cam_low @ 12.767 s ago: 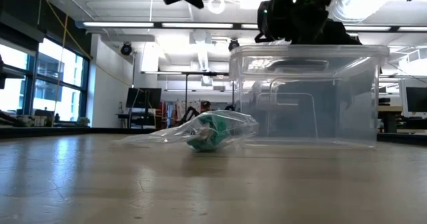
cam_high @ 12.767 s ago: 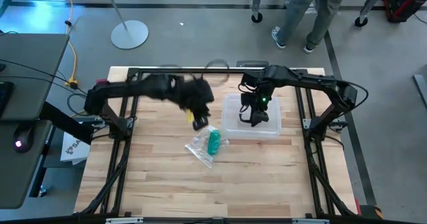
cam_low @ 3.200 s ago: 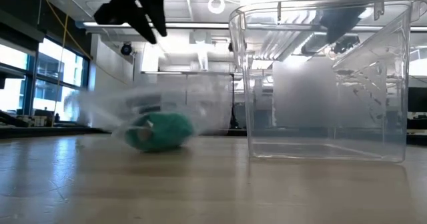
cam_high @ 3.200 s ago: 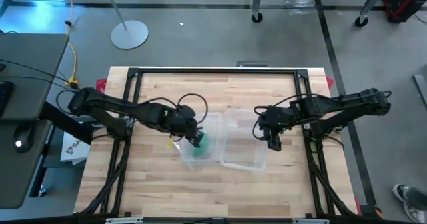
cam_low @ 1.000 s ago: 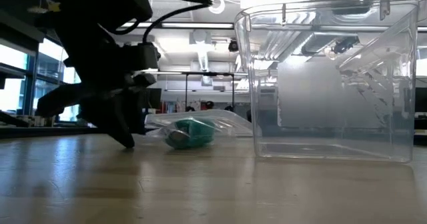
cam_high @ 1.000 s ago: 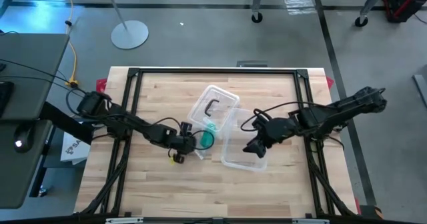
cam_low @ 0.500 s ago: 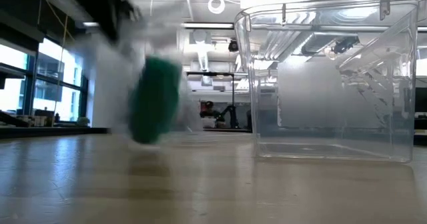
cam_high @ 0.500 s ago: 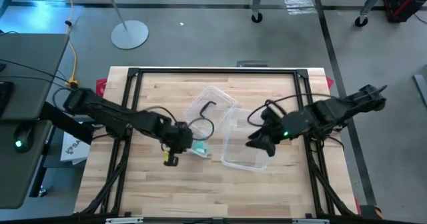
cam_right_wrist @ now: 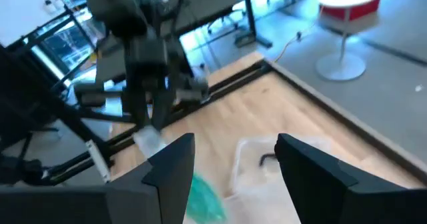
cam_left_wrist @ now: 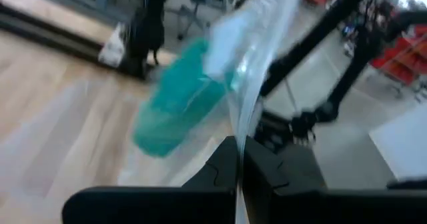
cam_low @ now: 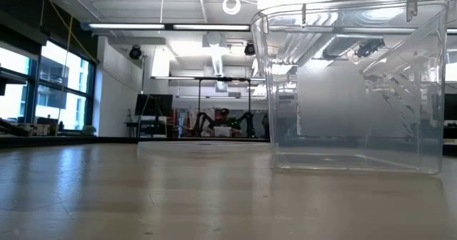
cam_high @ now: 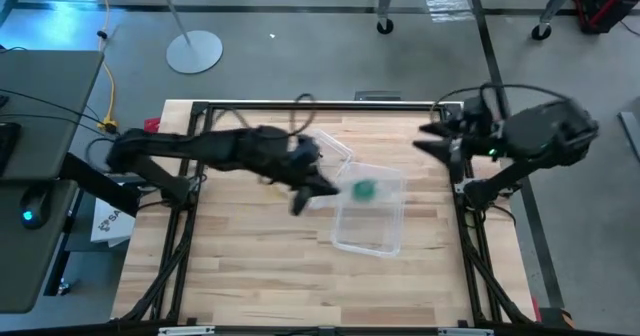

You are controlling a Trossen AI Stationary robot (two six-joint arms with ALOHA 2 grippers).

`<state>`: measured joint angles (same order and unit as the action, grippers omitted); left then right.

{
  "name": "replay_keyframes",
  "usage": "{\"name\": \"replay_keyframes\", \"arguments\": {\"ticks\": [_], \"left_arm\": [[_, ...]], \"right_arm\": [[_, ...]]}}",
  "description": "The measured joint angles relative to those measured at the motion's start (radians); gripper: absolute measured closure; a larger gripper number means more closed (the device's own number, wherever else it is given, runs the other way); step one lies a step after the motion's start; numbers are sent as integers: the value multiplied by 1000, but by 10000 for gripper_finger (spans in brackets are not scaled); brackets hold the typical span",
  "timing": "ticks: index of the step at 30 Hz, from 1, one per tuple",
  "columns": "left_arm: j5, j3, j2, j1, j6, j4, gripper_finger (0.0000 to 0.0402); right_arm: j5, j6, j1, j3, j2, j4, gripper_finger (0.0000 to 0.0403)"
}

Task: Roll bandage
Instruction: Put the pack of rolled green bandage into the transparent bin, then close the transparent bin

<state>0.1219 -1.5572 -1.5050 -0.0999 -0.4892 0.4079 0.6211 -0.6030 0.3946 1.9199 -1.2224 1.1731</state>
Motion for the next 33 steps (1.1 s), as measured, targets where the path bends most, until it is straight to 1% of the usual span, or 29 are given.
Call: {"name": "replay_keyframes", "arguments": {"ticks": [2, 5, 7, 9, 12, 15, 17, 20, 23, 26, 28, 30, 33], "left_arm": [[-18, -60, -83, 16, 1, -50, 401], [-84, -140, -192, 39, 4, -51, 401], [-105, -161, -253, 56, -5, -49, 401], [-100, -164, -305, 71, -99, -40, 401], [-52, -164, -348, 84, -281, 5, 401], [-42, -164, -356, 75, -347, 15, 401], [-34, -167, -365, 63, -359, 1, 395], [-9, -166, -385, 56, -342, -15, 365], [1, -166, -397, 69, -355, -19, 318], [84, -166, -407, 83, -369, -27, 267], [167, -166, -420, 83, -350, -63, 238], [250, -165, -426, 81, -334, -69, 220], [259, -165, -414, 83, -370, -76, 214]], "right_arm": [[16, 31, 0, 49, 0, 29, 197], [19, 65, 0, 102, 0, 69, 197], [18, 76, 0, 125, 0, 97, 197], [18, 81, 0, 142, 0, 127, 197], [14, 81, 0, 149, 2, 160, 197], [11, 81, 0, 145, 4, 192, 197], [14, 87, 0, 145, 4, 213, 197], [17, 98, 0, 145, 4, 235, 197], [22, 123, 0, 144, 4, 238, 197], [23, 139, 0, 144, 4, 239, 197], [23, 147, 0, 144, 4, 247, 197], [23, 152, 0, 144, 5, 253, 197], [15, 157, 0, 144, 6, 261, 197]]}}
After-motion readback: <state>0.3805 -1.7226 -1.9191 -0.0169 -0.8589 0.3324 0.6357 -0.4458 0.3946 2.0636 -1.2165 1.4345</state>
